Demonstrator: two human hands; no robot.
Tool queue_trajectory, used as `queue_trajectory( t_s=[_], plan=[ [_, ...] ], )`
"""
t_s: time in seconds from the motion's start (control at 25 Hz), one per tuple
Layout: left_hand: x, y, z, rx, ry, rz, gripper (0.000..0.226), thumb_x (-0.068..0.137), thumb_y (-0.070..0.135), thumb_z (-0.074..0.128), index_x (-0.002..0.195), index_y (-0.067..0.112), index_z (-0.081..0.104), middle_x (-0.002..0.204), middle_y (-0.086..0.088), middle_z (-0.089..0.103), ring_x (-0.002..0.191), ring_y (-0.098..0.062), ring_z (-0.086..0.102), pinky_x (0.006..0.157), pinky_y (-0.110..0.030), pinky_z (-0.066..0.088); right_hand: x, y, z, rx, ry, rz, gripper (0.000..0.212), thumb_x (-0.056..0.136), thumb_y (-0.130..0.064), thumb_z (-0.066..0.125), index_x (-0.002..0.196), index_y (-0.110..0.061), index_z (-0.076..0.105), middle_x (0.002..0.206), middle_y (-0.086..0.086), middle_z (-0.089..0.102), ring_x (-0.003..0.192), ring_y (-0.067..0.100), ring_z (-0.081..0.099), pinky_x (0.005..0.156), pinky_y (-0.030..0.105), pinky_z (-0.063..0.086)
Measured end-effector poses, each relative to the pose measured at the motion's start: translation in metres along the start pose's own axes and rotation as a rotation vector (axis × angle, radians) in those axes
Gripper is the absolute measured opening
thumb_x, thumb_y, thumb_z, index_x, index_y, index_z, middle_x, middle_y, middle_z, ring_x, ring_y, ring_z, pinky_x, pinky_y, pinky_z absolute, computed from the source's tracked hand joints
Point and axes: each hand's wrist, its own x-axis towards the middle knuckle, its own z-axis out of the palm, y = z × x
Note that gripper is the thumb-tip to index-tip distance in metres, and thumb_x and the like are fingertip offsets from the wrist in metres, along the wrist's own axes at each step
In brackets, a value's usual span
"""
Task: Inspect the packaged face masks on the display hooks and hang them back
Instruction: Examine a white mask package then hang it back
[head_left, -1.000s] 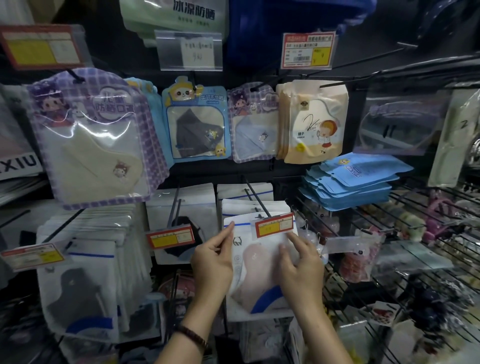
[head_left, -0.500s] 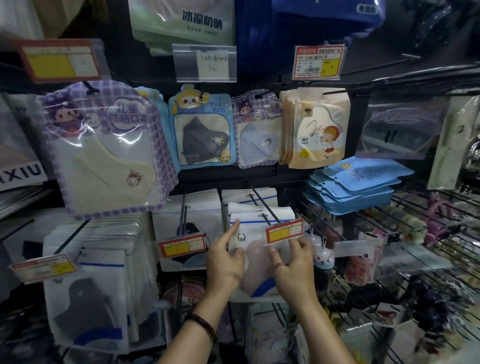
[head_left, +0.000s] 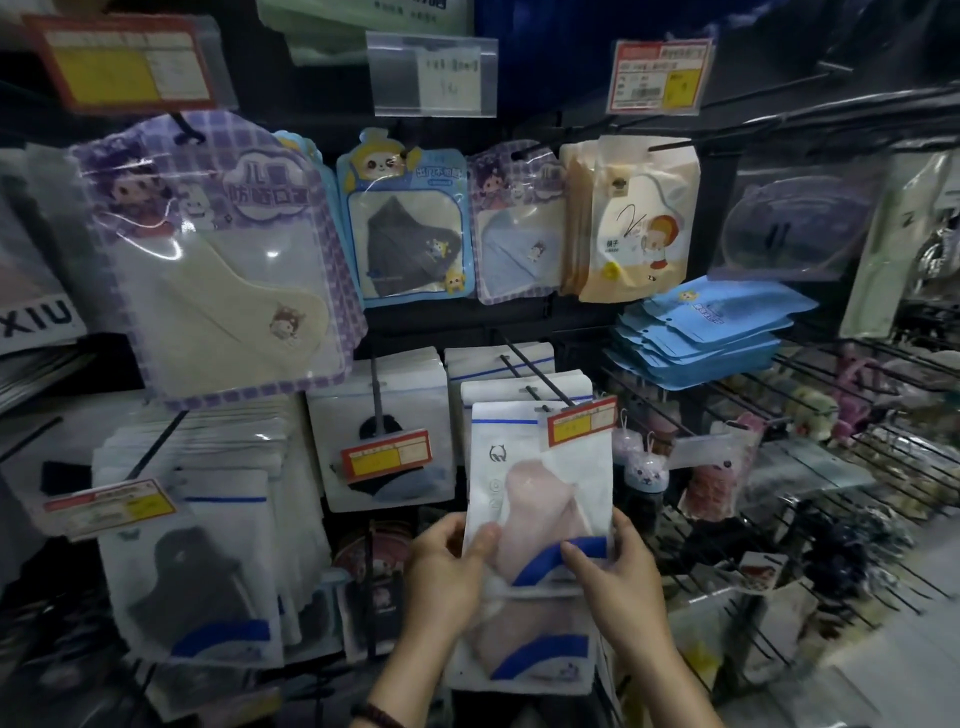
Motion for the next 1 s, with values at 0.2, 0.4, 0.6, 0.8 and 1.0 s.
queue_trajectory(
  t_s=[0.2,0.4,0.6,0.8,1.0],
  plan=[
    [-0.020,-0.022,-0.012,0.224,-0.175,0.023,0.015,0.087,0.023,0.085,0.094,0.032,0.076,0.085,0.019,0.079,0.078,0.003,0.074,0.075,-0.029,0.063,-0.029,0.032,-0.015,0.014,-0.105,0.099,0.069,0.073,-0.011,0.088,0.134,-0.033,0.064,0.123,-0.005,0.077,0.108,0.014,0.075,0.092,0.038,0.064],
    [-0.041,-0.050,-0.009,0.291,-0.269,-0.016,0.012,0.088,0.018,0.082,0.091,0.029,0.080,0.078,0.022,0.078,0.073,0.012,0.071,0.062,-0.012,0.051,-0.064,0.064,-0.018,0.047,0.074,0.203,0.056,0.085,0.008,0.079,0.137,-0.010,0.066,0.105,0.003,0.080,0.087,0.008,0.075,0.061,0.011,0.055],
    [-0.057,-0.076,-0.010,0.496,-0.603,-0.122,0.016,0.089,0.034,0.073,0.092,0.024,0.085,0.081,0.014,0.081,0.073,0.007,0.072,0.071,-0.020,0.055,-0.093,0.078,-0.029,-0.006,0.217,0.261,0.022,0.093,-0.001,0.073,0.112,-0.011,0.079,0.072,-0.012,0.079,0.077,0.012,0.076,0.067,0.031,0.062],
    [-0.054,-0.053,-0.005,0.140,-0.428,-0.020,0.012,0.095,0.021,0.077,0.104,0.029,0.081,0.097,0.014,0.083,0.093,-0.007,0.079,0.089,-0.046,0.064,-0.099,0.059,-0.028,0.048,0.395,-0.046,0.051,0.093,-0.026,0.081,0.135,-0.052,0.067,0.112,-0.010,0.078,0.103,0.017,0.076,0.089,0.052,0.063],
    [-0.043,-0.008,-0.003,0.005,-0.164,0.088,0.012,0.097,0.021,0.077,0.102,0.032,0.074,0.093,0.013,0.081,0.083,0.001,0.076,0.080,-0.043,0.066,-0.073,0.011,-0.018,-0.121,0.379,-0.369,0.053,0.088,-0.022,0.087,0.135,-0.041,0.071,0.126,-0.008,0.060,0.113,0.001,0.062,0.098,0.027,0.054]
  ],
)
